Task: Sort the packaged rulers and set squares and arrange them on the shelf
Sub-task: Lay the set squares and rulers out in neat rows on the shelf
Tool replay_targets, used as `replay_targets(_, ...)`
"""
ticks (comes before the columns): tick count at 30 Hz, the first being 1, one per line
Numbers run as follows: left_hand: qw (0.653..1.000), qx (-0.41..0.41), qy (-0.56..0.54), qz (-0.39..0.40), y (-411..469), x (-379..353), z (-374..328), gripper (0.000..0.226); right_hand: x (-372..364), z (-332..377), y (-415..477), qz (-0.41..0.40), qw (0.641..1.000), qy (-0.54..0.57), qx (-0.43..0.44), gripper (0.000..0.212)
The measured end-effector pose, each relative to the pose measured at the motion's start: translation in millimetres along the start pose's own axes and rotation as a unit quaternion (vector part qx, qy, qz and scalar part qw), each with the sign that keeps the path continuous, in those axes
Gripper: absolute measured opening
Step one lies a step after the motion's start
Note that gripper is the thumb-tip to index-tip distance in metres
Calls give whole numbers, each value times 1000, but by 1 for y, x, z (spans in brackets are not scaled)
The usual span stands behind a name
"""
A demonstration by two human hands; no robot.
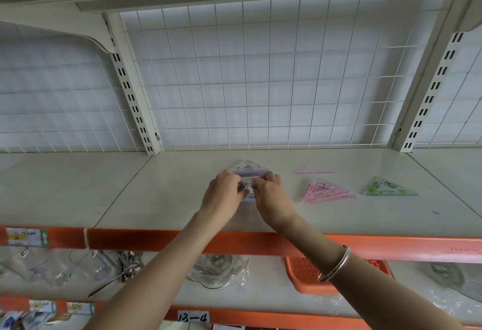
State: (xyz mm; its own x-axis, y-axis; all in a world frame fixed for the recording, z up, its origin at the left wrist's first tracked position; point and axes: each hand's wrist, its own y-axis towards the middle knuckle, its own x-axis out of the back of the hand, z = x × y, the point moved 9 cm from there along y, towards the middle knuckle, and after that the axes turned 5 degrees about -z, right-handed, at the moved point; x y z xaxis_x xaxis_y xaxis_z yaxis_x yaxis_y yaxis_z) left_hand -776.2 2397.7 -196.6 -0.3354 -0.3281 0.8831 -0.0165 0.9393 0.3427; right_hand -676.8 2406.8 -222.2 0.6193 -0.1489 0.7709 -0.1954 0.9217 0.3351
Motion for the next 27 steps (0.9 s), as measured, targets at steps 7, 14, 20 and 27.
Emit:
replay_targets(7, 993, -15, 116, -13, -3, -7, -12, 25, 4, -5, -3, -28, 999, -23, -6, 20)
replay_targets(14, 990, -18, 139, -29, -3, -11, -13, 23, 12, 5, -8, -43, 992, -122, 5, 21)
replay_targets(20, 992, -48, 107, -53, -2, -8, -11, 21, 7, 14, -9, -3, 979, -203, 27, 26)
replay_targets(27, 990, -65, 94, -79, -6, -9, -8, 21, 4, 17, -6, -18, 979, -201, 28, 35)
